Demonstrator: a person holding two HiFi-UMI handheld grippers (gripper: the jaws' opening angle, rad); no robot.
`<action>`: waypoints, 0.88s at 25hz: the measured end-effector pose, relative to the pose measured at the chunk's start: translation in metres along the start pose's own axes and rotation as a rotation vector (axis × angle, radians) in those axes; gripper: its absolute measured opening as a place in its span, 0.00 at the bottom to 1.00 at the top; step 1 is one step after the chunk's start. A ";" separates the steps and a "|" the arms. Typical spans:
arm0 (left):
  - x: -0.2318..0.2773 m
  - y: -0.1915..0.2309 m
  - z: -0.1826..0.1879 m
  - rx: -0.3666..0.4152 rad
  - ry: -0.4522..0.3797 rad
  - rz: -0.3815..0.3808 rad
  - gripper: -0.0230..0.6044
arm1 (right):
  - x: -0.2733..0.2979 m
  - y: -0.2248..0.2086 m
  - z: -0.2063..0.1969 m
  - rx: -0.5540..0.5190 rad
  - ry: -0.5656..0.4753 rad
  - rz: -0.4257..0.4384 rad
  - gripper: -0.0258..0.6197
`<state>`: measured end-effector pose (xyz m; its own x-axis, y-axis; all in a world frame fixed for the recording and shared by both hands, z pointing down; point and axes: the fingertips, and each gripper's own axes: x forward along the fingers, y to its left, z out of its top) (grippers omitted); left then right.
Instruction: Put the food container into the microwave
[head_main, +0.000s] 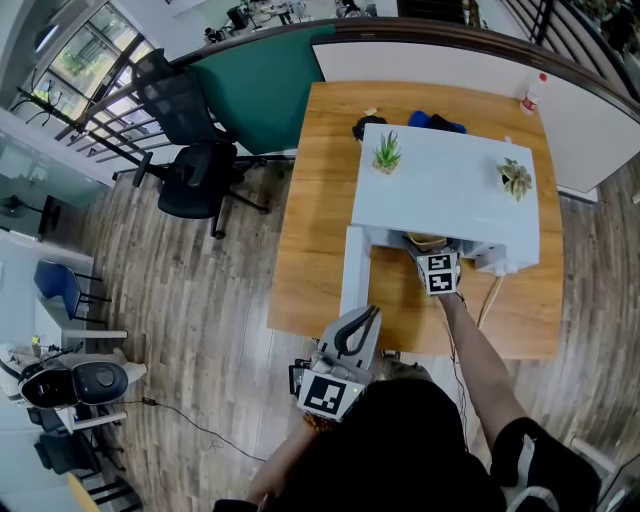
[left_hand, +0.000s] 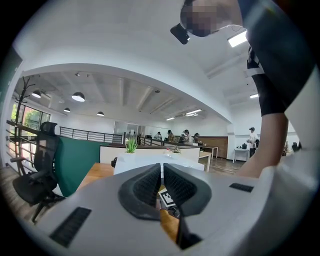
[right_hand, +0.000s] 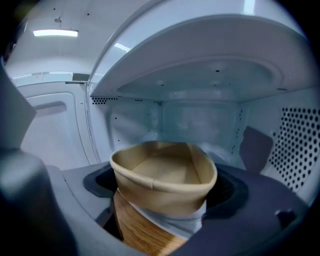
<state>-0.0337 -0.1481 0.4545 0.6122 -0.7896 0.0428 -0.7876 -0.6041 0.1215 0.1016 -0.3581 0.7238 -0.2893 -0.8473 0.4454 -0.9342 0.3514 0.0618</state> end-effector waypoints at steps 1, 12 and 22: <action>0.000 0.000 0.001 -0.004 -0.002 -0.001 0.09 | 0.002 -0.001 0.000 0.000 -0.003 -0.003 0.86; -0.005 0.002 0.003 0.002 0.004 0.001 0.09 | 0.019 -0.006 -0.007 0.025 0.032 -0.015 0.86; -0.009 0.000 0.002 0.009 0.003 -0.001 0.09 | 0.020 -0.008 -0.040 0.052 0.148 -0.020 0.88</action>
<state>-0.0393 -0.1406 0.4516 0.6134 -0.7885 0.0453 -0.7874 -0.6061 0.1126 0.1116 -0.3620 0.7682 -0.2400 -0.7844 0.5719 -0.9501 0.3108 0.0276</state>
